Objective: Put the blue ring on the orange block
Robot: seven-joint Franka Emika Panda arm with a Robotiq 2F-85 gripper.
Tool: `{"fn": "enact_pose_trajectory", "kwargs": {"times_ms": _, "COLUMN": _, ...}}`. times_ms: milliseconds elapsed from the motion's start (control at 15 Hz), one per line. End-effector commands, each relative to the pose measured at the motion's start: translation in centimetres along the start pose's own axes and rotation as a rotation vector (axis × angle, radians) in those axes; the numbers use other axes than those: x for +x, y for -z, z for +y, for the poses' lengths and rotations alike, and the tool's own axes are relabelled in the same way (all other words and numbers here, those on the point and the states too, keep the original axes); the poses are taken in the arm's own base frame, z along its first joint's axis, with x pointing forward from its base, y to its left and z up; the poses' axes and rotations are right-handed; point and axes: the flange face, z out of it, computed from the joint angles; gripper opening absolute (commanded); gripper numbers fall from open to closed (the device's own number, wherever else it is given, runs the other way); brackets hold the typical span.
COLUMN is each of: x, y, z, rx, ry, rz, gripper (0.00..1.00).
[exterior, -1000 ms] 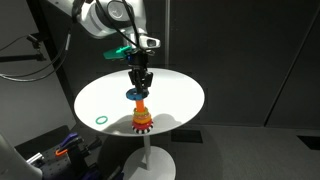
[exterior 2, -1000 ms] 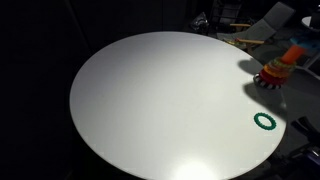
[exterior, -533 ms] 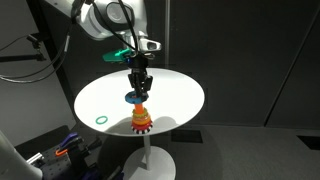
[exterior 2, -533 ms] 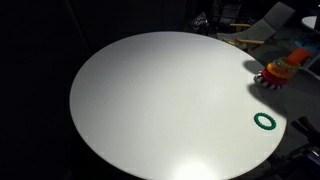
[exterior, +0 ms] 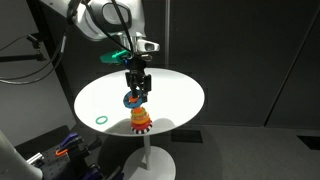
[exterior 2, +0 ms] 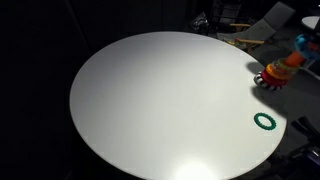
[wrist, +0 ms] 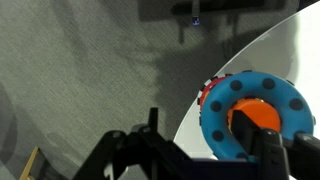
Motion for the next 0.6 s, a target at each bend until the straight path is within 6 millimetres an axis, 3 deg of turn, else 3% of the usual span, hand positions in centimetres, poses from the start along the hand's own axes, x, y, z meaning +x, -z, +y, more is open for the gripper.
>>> {"fn": "enact_pose_trajectory", "kwargs": {"times_ms": 0, "x": -0.8, "y": -0.2, "z": 0.1, "rx": 0.018, "ry": 0.014, "rz": 0.012, "gripper": 1.0}}
{"fn": "enact_pose_trajectory", "kwargs": {"times_ms": 533, "x": -1.5, "y": -0.1, "z": -1.2, "rx": 0.065, "ry": 0.086, "rz": -0.011, "gripper": 1.0}}
